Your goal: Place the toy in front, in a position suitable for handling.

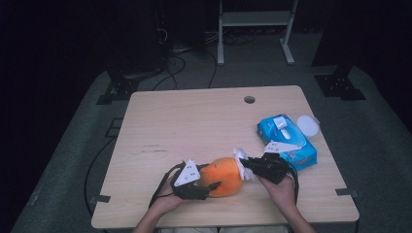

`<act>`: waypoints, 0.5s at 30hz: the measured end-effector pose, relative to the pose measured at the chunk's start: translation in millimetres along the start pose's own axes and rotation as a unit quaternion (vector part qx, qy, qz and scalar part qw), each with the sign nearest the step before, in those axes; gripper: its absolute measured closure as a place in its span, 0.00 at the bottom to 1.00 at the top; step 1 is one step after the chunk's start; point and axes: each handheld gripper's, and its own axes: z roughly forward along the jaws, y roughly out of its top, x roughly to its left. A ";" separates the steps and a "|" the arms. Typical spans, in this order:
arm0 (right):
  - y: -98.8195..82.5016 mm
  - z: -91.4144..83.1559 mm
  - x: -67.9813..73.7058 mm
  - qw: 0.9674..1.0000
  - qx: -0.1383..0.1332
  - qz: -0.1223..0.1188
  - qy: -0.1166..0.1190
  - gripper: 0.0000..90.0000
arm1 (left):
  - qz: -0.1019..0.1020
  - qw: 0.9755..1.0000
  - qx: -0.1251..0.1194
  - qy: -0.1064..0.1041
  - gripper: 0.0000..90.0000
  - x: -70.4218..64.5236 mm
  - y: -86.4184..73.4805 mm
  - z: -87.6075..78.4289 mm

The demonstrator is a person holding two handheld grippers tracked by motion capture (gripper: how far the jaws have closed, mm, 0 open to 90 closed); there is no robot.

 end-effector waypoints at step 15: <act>-2.7 0.7 -4.3 1.000 0.005 0.005 -0.006 0.91 | -0.008 1.000 -0.009 -0.003 0.39 1.1 0.9 -0.4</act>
